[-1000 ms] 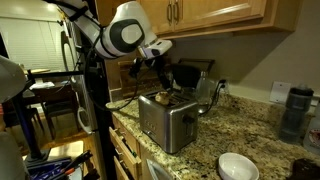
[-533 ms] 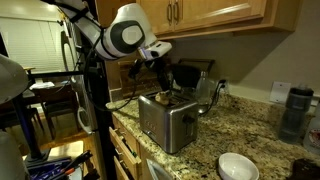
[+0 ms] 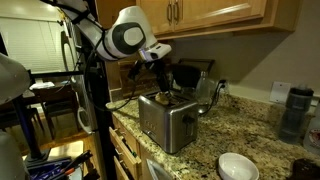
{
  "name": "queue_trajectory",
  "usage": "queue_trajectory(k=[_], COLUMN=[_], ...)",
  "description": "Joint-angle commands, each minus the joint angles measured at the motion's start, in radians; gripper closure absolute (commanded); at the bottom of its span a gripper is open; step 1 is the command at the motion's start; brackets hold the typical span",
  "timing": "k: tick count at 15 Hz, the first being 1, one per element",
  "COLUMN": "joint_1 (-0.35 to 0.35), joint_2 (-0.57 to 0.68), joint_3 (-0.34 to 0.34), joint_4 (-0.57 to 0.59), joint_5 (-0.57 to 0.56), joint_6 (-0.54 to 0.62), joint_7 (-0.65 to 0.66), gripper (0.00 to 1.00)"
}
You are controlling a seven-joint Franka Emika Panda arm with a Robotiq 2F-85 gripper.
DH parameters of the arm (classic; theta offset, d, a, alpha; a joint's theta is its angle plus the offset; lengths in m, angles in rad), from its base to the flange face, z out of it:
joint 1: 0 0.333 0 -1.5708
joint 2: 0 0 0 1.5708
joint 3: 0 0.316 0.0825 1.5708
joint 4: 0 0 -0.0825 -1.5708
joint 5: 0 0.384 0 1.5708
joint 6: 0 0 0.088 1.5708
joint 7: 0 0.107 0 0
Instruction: Put two slices of bread in the toaster
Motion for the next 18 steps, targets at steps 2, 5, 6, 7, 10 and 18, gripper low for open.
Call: queue_trajectory(k=[2, 5, 6, 7, 10, 18], joint_1=[-0.063, -0.087, -0.095, -0.102, -0.118, -0.142], joint_2=[0.040, 0.058, 0.064, 0.071, 0.083, 0.095], joint_3=[0.049, 0.066, 0.072, 0.077, 0.090, 0.110], joint_4=[0.038, 0.051, 0.056, 0.061, 0.068, 0.073], joint_5=[-0.054, -0.078, -0.088, -0.097, -0.124, -0.180], joint_6=[-0.024, -0.026, -0.028, -0.029, -0.031, -0.032], joint_7=[0.064, 0.078, 0.087, 0.092, 0.109, 0.150], gripper=[0.00, 0.00, 0.00, 0.00, 0.20, 0.77])
